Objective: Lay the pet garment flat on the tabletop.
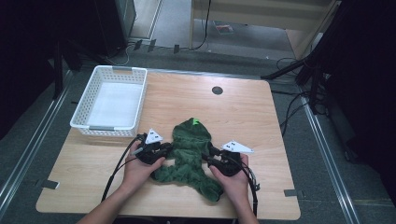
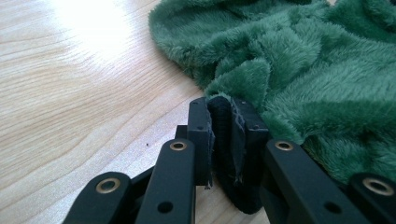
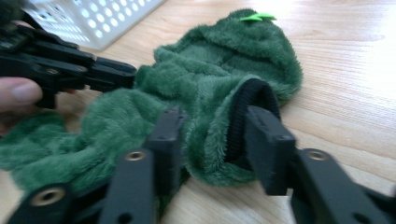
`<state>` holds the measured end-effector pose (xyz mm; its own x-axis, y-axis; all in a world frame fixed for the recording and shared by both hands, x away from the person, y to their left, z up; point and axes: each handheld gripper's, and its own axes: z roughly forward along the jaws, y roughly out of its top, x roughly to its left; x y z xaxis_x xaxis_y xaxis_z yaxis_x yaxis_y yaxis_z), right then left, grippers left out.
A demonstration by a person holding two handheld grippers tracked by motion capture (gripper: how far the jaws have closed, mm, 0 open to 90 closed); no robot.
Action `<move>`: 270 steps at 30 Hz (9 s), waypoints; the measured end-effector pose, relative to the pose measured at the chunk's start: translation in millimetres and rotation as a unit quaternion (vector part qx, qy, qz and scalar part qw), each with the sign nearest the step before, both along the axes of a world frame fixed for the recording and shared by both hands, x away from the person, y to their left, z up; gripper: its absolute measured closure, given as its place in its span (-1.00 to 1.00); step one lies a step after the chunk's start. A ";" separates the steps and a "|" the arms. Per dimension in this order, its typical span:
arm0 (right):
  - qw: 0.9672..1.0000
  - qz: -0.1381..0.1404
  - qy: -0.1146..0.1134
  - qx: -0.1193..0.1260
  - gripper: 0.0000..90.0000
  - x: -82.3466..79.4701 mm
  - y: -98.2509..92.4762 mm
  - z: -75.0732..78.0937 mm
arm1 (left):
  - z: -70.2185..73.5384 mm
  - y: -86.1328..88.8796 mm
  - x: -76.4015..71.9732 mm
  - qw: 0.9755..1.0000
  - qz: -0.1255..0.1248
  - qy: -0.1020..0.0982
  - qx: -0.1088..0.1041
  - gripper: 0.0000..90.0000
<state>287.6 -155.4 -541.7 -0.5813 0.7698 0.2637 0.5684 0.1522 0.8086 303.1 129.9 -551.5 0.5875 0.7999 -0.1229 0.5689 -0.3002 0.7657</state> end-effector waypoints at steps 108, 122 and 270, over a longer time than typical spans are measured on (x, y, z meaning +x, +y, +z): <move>0.987 -0.028 -0.019 -0.154 0.90 16.6 19.0 5.0 | 16.5 -42.0 -3.0 1.000 0.003 -0.006 0.010 0.93; 0.987 -0.002 -0.006 -0.161 0.71 21.2 19.3 15.6 | 9.8 -24.9 10.2 0.998 -0.014 0.063 -0.003 0.83; 0.980 -0.180 -0.043 -0.077 -1.00 -56.4 -155.7 -4.3 | 9.8 257.5 -102.3 0.956 0.251 -0.109 -0.102 -0.85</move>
